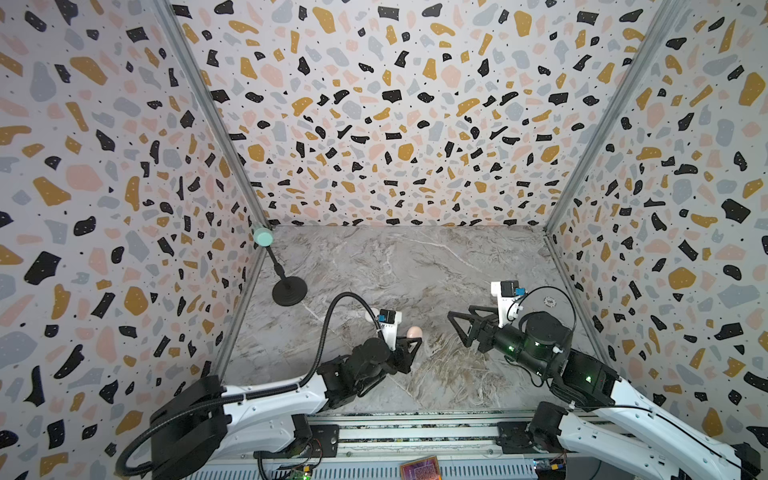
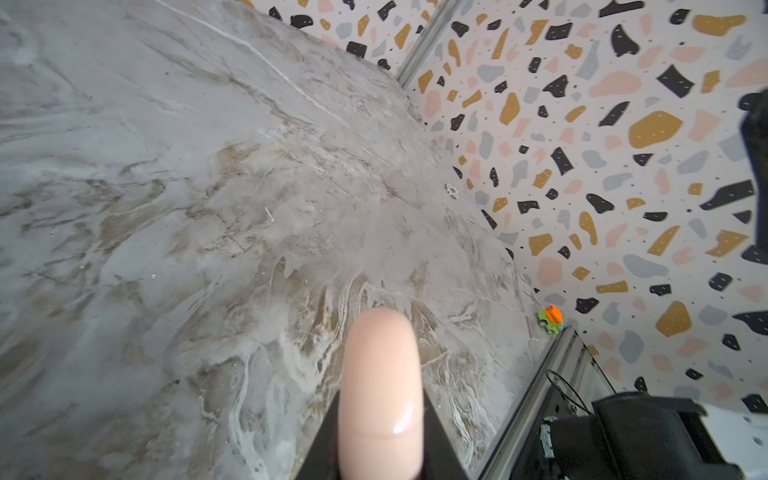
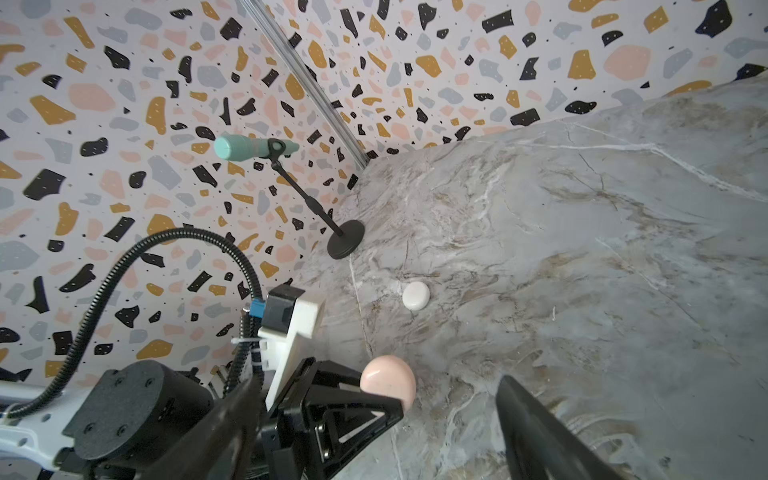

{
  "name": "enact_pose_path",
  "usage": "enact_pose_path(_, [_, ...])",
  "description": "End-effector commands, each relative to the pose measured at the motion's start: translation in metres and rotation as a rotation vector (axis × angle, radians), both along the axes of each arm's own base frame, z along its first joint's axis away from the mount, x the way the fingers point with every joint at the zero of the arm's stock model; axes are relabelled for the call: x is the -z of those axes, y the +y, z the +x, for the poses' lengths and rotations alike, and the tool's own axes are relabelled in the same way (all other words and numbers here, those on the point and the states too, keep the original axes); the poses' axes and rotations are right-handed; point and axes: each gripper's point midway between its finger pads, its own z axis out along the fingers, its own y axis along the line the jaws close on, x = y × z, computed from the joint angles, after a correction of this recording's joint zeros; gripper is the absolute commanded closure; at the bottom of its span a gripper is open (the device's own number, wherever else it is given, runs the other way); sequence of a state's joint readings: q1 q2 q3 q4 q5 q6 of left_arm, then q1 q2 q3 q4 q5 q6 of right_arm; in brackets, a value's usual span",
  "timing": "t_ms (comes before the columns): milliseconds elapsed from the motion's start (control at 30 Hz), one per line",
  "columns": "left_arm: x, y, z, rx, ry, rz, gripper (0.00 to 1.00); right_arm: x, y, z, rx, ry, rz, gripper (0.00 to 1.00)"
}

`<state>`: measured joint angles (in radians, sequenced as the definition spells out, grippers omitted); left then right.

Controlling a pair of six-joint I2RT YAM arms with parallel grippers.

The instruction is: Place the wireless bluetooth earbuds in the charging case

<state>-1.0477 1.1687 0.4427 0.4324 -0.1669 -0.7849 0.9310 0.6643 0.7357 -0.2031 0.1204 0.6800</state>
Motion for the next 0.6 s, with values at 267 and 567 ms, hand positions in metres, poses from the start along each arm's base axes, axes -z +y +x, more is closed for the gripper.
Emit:
enact_pose_path(267, [0.052,-0.001,0.031,-0.084,0.201,0.106,1.00,0.016,-0.004,-0.005,-0.009,0.027,-0.010,0.11])
enact_pose_path(567, [0.062,-0.006,0.065,-0.076,0.233,0.139,1.00,0.023,0.001,-0.004,-0.026,0.031,-0.015,0.11])
